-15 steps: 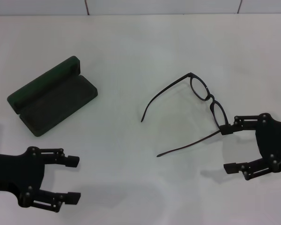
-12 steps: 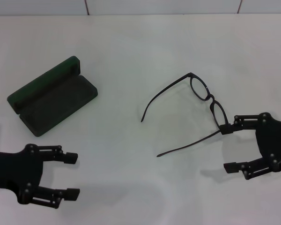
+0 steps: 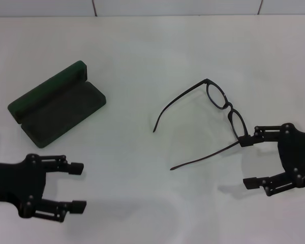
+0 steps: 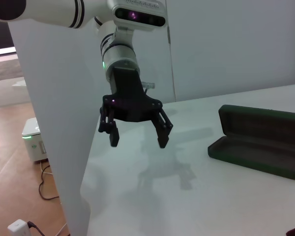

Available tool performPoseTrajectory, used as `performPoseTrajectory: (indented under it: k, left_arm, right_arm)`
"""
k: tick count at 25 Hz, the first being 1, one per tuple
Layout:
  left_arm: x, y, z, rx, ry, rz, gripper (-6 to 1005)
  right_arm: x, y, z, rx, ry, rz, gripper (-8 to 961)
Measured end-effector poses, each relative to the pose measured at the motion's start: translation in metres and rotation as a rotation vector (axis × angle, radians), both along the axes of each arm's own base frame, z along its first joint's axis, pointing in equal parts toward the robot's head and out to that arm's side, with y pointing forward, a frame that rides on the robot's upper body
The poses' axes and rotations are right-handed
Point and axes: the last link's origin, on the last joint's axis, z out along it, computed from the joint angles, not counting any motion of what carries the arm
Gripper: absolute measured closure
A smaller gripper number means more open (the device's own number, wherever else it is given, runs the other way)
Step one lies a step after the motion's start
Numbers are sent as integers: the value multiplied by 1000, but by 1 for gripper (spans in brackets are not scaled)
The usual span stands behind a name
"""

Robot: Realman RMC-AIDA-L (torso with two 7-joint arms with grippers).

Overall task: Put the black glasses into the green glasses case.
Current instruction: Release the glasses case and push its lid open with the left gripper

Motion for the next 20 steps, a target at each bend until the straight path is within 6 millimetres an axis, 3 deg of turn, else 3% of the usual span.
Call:
performPoseTrajectory:
  k: [10, 13, 20]
  left_arm:
    - [19, 42, 38, 81, -23, 178, 141]
    - [35, 69, 56, 149, 86, 189, 143]
    - [61, 122, 65, 197, 362, 255, 149]
  right_arm:
    - [-1, 0, -1, -18, -3, -6, 80]
    - [-2, -1, 0, -21, -2, -4, 80]
    - [-3, -1, -2, -25, -1, -2, 81]
